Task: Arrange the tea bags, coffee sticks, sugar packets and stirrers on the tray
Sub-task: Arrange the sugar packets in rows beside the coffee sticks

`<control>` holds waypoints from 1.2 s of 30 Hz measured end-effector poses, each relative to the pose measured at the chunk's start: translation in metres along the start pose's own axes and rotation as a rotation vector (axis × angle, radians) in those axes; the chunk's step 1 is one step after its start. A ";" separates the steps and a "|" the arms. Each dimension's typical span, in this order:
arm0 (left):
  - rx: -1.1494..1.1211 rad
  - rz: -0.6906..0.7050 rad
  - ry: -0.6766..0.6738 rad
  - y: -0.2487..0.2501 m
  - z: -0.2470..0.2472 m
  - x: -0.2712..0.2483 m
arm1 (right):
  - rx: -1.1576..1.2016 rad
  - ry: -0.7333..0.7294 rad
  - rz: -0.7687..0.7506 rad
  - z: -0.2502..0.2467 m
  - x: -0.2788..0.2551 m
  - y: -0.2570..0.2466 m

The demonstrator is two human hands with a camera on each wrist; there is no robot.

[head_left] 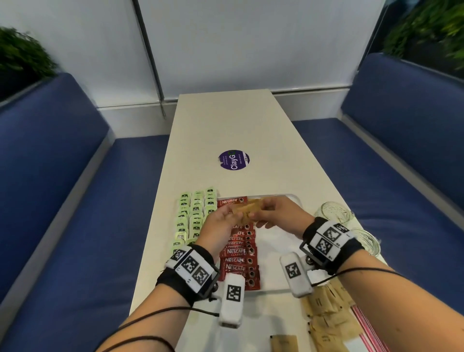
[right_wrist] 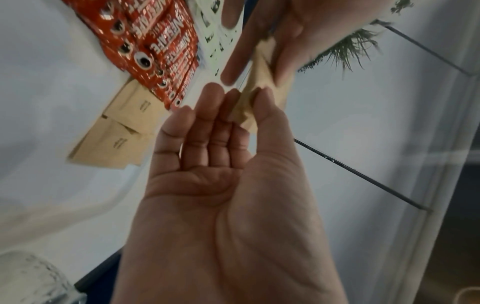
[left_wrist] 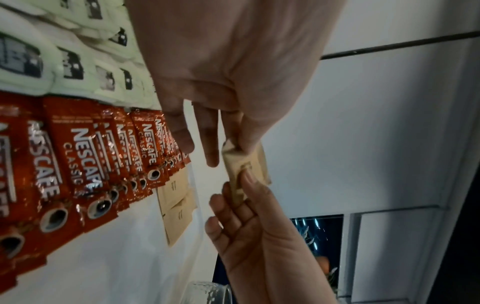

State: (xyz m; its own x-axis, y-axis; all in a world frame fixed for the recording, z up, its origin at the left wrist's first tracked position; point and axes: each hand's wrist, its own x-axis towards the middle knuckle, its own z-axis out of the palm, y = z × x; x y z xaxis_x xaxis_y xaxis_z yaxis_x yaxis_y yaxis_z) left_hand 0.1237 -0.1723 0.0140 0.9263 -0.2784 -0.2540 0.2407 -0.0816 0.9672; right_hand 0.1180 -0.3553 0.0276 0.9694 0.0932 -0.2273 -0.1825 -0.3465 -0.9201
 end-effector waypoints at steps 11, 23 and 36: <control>0.085 0.056 0.052 0.005 0.010 0.011 | 0.099 0.095 0.018 -0.006 0.007 -0.007; 0.080 -0.040 0.158 -0.016 -0.010 0.019 | -0.138 0.254 0.420 -0.003 0.034 0.080; 0.159 -0.026 0.137 -0.021 -0.013 0.017 | -0.258 0.299 0.422 0.003 0.036 0.073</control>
State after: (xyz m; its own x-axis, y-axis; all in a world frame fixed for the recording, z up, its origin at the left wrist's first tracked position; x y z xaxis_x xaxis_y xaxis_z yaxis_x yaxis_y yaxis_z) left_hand 0.1380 -0.1627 -0.0102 0.9536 -0.1427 -0.2651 0.2265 -0.2403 0.9439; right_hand 0.1395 -0.3740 -0.0486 0.8327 -0.3570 -0.4233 -0.5536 -0.5164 -0.6534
